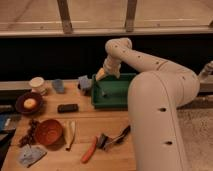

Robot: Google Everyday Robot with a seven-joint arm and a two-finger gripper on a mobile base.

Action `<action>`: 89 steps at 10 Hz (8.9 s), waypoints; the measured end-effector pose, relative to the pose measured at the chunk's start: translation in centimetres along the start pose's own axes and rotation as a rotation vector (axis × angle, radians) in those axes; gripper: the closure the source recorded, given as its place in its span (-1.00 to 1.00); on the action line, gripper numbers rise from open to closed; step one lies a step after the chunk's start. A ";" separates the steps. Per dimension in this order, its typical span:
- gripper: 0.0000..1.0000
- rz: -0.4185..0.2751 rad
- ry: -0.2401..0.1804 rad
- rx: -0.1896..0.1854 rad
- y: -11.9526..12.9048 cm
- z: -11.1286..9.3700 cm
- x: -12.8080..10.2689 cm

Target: Place fork in plastic cup

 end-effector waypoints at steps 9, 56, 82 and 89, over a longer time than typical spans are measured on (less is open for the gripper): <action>-0.55 0.046 0.103 0.060 -3.1 1.3 3.6; 1.00 0.038 0.160 0.061 -3.4 7.6 2.9; -0.25 0.074 0.064 -0.112 -1.7 10.1 0.8; 1.00 0.082 0.057 -0.111 -2.3 9.8 0.4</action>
